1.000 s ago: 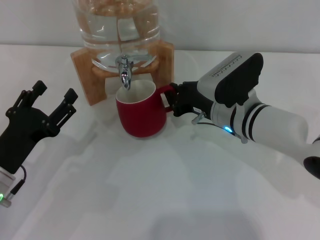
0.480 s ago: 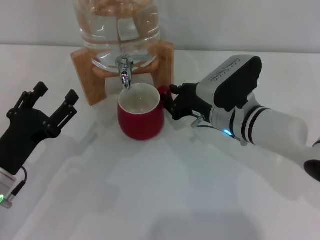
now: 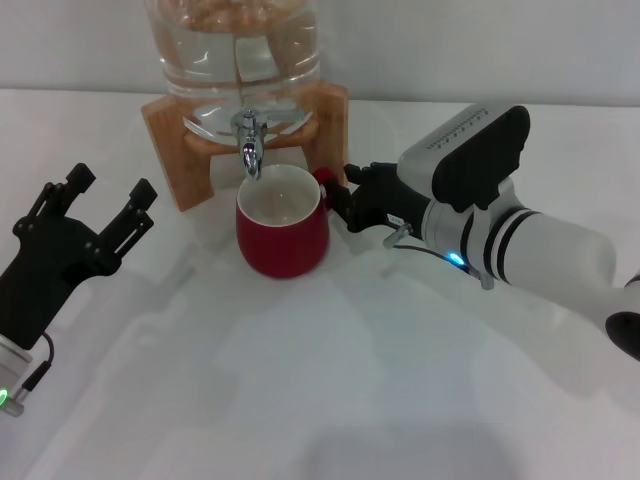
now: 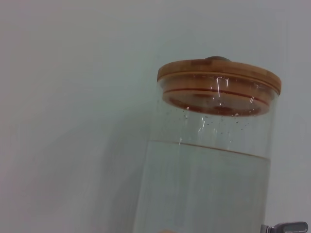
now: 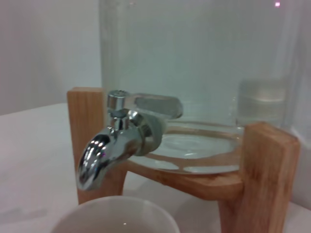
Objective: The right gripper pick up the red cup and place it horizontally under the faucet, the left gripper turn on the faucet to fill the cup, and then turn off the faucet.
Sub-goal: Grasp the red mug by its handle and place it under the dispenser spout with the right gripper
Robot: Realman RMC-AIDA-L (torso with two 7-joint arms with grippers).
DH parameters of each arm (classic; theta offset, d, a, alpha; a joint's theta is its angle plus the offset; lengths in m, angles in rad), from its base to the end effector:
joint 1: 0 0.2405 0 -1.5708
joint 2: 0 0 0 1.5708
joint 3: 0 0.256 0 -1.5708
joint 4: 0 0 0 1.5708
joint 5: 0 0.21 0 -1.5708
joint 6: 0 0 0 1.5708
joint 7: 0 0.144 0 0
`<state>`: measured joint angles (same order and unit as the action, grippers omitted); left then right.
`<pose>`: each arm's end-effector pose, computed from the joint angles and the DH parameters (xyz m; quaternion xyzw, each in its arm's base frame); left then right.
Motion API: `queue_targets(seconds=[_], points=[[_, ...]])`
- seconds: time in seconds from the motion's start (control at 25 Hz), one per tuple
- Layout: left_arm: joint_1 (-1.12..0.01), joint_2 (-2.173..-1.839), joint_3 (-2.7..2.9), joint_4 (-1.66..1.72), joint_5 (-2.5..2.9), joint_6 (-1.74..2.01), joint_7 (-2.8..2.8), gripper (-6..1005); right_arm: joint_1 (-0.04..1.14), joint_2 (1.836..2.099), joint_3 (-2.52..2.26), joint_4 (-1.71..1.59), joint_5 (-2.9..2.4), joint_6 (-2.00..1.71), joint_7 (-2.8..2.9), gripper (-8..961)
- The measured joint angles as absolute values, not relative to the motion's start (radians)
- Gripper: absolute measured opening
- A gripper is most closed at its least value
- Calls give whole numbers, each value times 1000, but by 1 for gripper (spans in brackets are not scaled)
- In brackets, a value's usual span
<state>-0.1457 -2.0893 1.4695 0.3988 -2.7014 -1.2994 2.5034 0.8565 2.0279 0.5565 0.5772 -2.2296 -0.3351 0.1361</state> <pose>-0.3252 0.2671 -0.0082 -0.7440 -0.2476 -0.4055 0.4697 0.1560 0.4002 -0.1381 -0.8969 0.2118 0.1751 0.3464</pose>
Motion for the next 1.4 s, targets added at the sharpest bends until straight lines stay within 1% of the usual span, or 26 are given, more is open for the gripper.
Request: queue_targets(seconds=[1.12,1.4], points=[[-149,-2089,1473,397,-2701,-1299,2503,857,862,2028,521,602,-2220,-332,141,279],[-149,-2088,1470,397,-2701,-1299,2503,857,843,2028,521,606,-2232,-342,139,280]])
